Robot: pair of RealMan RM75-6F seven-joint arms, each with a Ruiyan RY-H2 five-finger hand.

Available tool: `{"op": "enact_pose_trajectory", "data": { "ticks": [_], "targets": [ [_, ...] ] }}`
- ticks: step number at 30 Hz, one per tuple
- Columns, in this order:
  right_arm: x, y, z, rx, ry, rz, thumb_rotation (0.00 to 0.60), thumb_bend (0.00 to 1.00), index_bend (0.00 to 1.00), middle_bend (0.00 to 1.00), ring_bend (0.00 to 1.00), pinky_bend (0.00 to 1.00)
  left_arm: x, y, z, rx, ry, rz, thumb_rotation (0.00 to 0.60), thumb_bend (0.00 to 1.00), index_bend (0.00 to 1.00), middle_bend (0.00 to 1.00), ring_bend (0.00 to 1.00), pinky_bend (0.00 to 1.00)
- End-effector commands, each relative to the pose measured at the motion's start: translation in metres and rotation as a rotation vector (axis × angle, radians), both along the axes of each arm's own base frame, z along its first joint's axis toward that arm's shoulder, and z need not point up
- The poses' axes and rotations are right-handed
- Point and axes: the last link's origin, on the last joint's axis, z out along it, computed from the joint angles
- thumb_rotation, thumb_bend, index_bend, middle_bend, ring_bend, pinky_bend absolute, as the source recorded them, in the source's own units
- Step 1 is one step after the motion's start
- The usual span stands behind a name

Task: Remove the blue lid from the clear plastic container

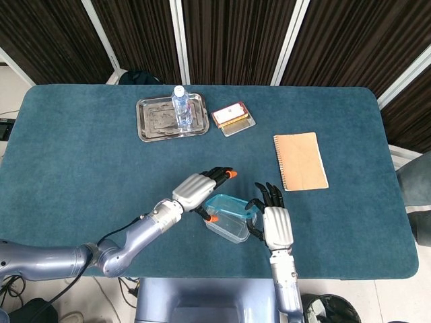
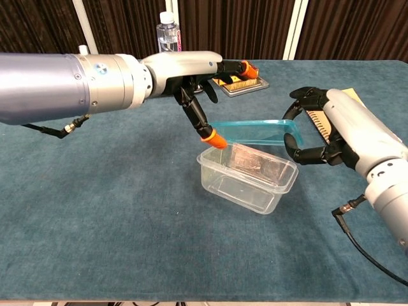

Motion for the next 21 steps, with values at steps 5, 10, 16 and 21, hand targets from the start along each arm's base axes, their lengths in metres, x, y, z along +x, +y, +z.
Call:
{"op": "enact_pose_trajectory", "data": {
  "ticks": [5,10,16,21],
  "targets": [
    [0.004,-0.009,0.009,-0.013,-0.029,-0.031,0.6,0.58,0.54,0.16,0.0,0.0,-0.001,0.002,0.009,0.016,-0.011,0.006,0.6,0.0,0.0,0.01,0.0,0.18],
    [0.006,-0.015,0.016,-0.025,-0.027,-0.04,0.6,0.58,0.54,0.16,0.0,0.0,-0.005,0.005,0.016,0.031,-0.012,0.016,0.6,0.0,0.0,0.01,0.0,0.18],
    [0.009,-0.024,0.024,-0.045,-0.018,-0.044,0.6,0.58,0.54,0.16,0.0,0.0,-0.01,0.007,0.025,0.046,-0.016,0.03,0.6,0.0,0.0,0.01,0.0,0.18],
    [0.009,-0.031,0.03,-0.056,-0.017,-0.074,0.6,0.59,0.54,0.16,0.0,0.0,-0.015,0.008,0.031,0.058,-0.015,0.035,0.6,0.0,0.0,0.01,0.0,0.18]
  ]
}}
